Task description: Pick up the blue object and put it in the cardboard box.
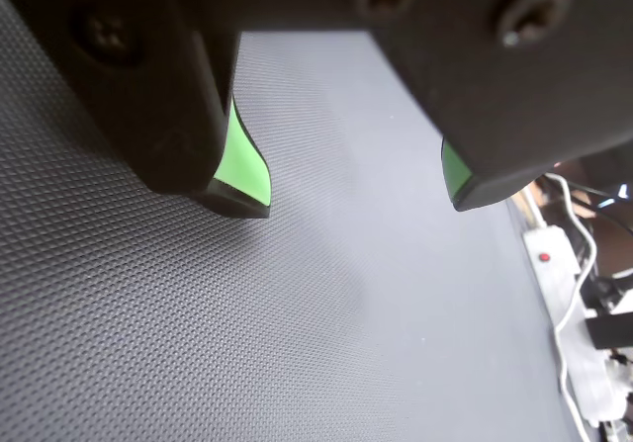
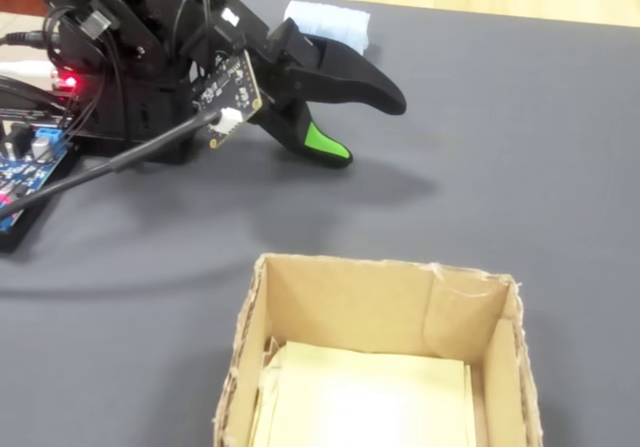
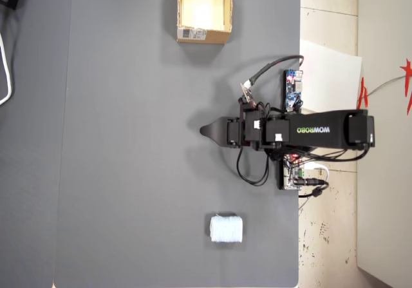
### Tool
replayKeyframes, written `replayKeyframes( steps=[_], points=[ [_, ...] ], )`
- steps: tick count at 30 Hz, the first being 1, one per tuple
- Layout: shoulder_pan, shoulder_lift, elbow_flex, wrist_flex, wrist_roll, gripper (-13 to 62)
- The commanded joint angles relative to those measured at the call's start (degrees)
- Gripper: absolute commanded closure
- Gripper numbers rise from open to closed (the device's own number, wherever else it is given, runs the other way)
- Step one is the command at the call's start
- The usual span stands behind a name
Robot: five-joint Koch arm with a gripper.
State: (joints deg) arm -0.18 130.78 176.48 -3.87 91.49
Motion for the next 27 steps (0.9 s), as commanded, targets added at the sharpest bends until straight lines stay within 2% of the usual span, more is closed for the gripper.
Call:
replayKeyframes(
  steps=[1,11,20,27],
  points=[
    [-1.4,4.9,2.2,5.4,1.6,15.6],
    [-2.5,5.0,-1.5,5.0,2.7,15.9],
    [-5.4,4.9,-17.9,23.5,5.6,15.9],
    [-13.4,4.8,-27.0,35.2,13.4,15.9]
  ],
)
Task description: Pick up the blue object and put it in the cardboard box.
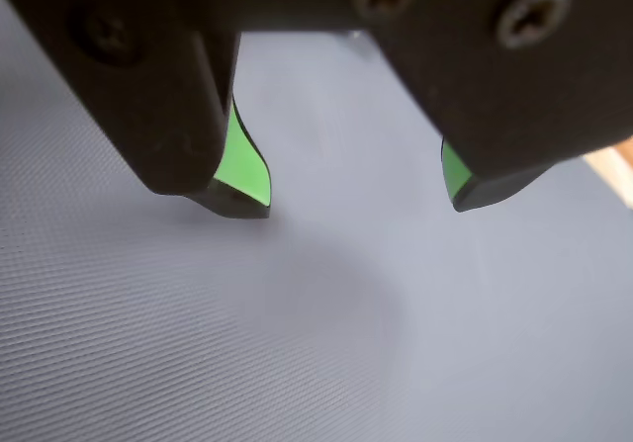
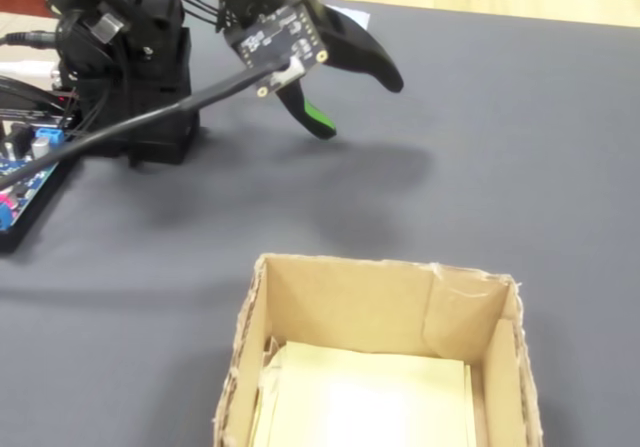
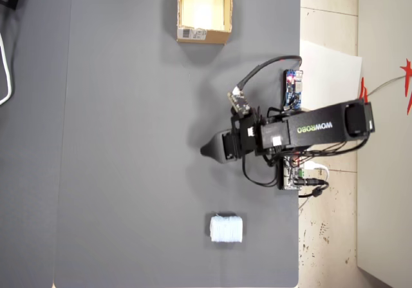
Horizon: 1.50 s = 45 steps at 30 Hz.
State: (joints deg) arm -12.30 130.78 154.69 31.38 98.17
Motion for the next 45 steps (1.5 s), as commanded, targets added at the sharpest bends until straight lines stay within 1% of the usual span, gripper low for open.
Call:
replayKeyframes(
  steps=[1,8,11,12,14,18,20,26,33,36,41,45],
  points=[
    [-3.3,4.7,-6.7,1.9,9.0,15.9],
    [-12.6,1.3,-14.3,8.7,24.9,15.8],
    [-15.3,-0.4,-16.3,9.0,27.9,15.8],
    [-18.6,-2.5,-18.6,9.8,29.8,15.8],
    [-20.7,-3.9,-20.0,10.3,31.1,15.8],
    [-27.2,-7.8,-23.2,12.6,31.3,15.8],
    [-31.9,-13.0,-27.2,14.4,31.3,15.8],
    [-36.1,-19.4,-32.2,17.7,30.8,15.8],
    [-37.4,-28.2,-35.4,20.0,30.0,15.9],
    [-38.0,-29.9,-35.8,20.2,30.0,15.9],
    [-39.5,-34.3,-37.6,20.3,25.4,15.9],
    [-41.7,-35.7,-39.6,20.7,20.7,16.1]
  ],
)
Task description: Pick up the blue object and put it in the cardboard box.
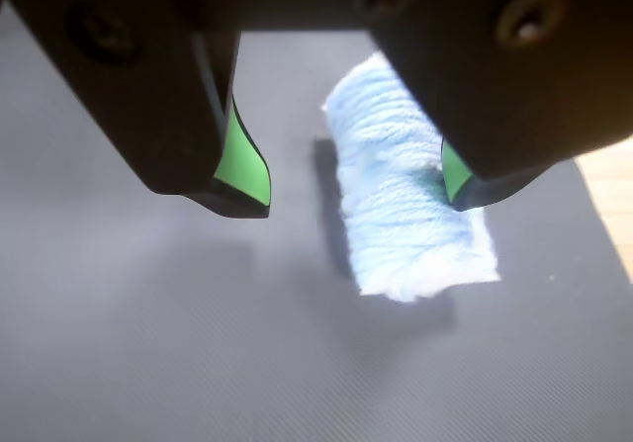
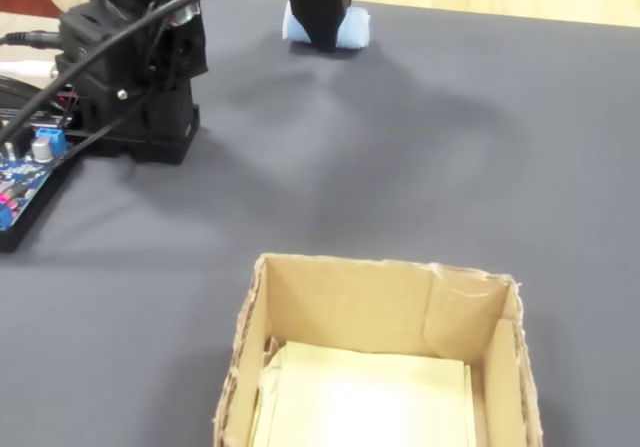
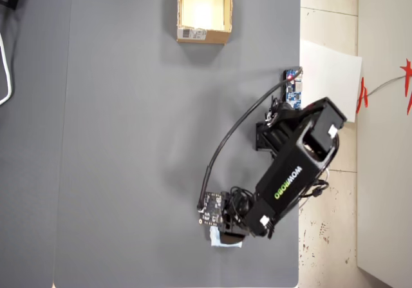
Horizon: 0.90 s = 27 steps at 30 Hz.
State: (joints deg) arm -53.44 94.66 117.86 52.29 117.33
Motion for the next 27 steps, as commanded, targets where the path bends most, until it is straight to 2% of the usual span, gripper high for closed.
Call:
replayKeyframes(
  steps=[1,7,10,19,27],
  points=[
    [-1.1,0.3,-4.0,0.7,0.4,16.2],
    [-5.1,-1.5,-5.6,0.4,-5.3,16.2],
    [-8.3,-4.7,-4.6,-5.9,-7.8,17.0],
    [-9.6,-8.5,-5.0,-7.4,-7.6,31.6],
    [-6.9,-4.0,-5.6,-7.6,-12.7,32.6]
  ],
)
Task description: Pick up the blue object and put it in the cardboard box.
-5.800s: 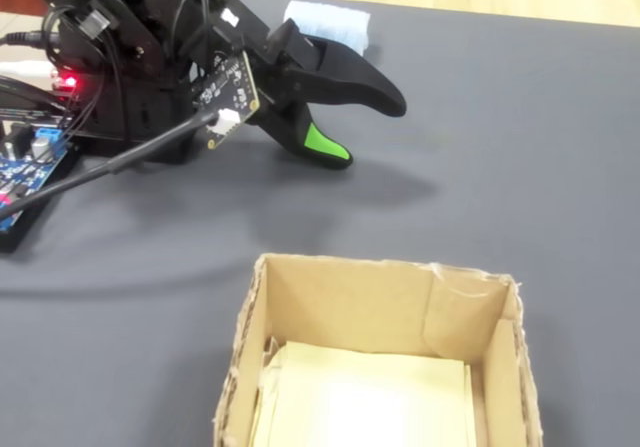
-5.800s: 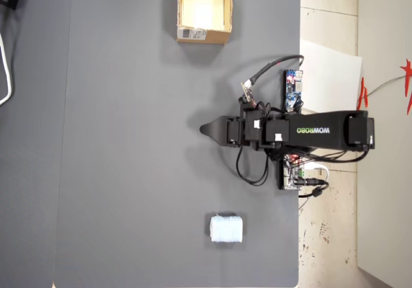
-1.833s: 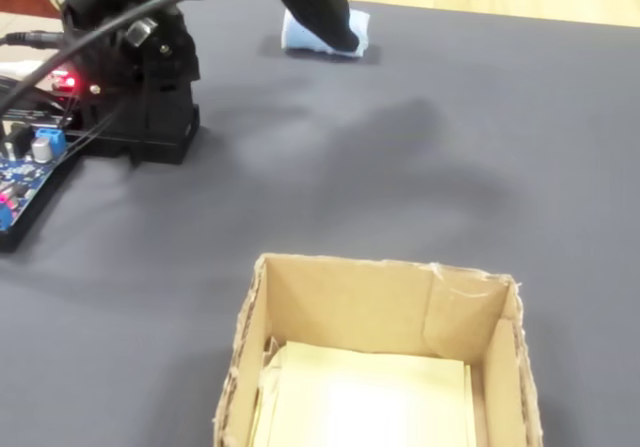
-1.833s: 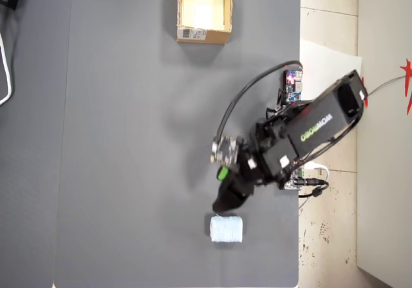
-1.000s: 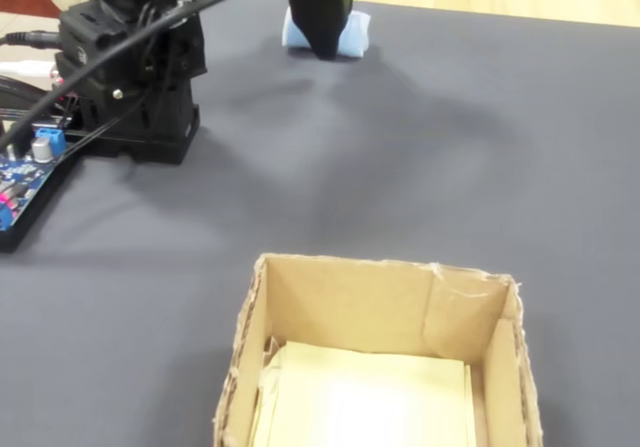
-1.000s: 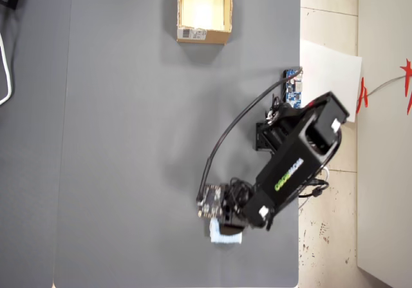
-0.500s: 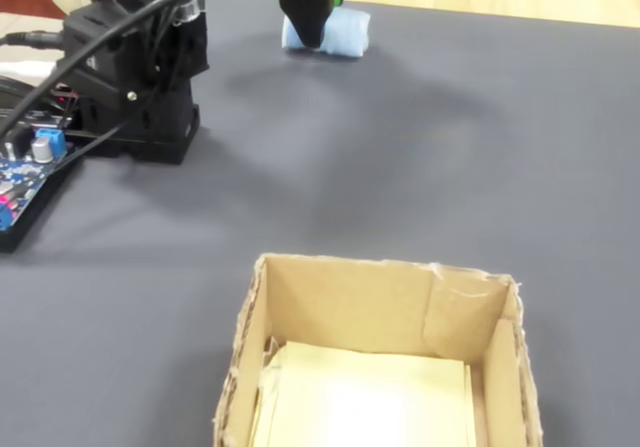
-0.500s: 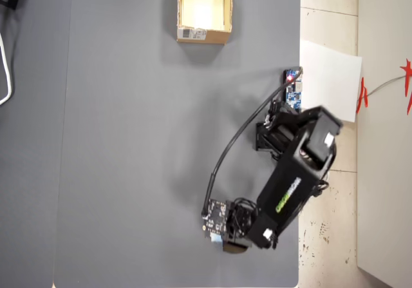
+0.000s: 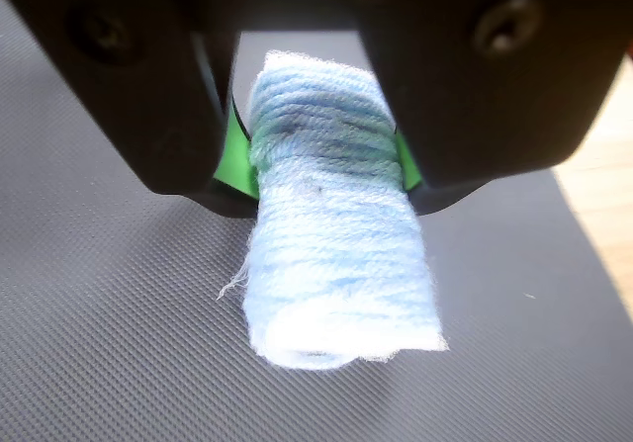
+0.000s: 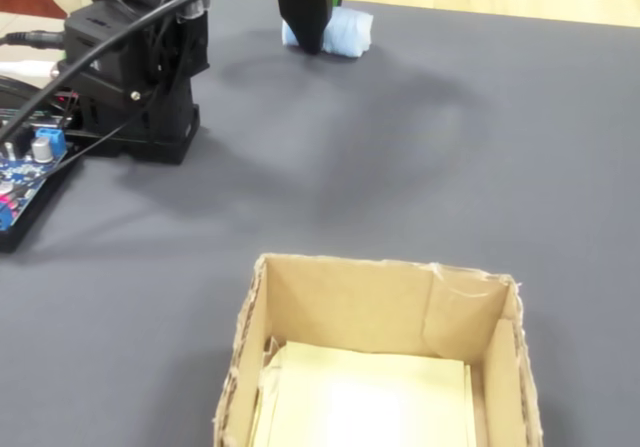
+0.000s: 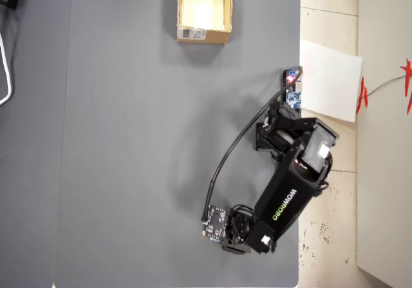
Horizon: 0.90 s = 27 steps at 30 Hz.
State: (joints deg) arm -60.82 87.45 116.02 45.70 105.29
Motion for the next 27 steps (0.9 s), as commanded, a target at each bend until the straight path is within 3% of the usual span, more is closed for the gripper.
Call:
replayKeyframes(
  steps=[1,5,12,19,27],
  points=[
    [1.2,4.2,-3.8,-1.1,-1.0,32.6],
    [4.6,9.1,-3.6,-3.3,-4.4,38.5],
    [11.8,22.7,3.3,-7.1,-5.8,38.6],
    [28.1,39.6,12.2,-8.7,-6.9,38.5],
    [41.7,46.0,15.6,-16.4,-13.3,38.5]
  ],
)
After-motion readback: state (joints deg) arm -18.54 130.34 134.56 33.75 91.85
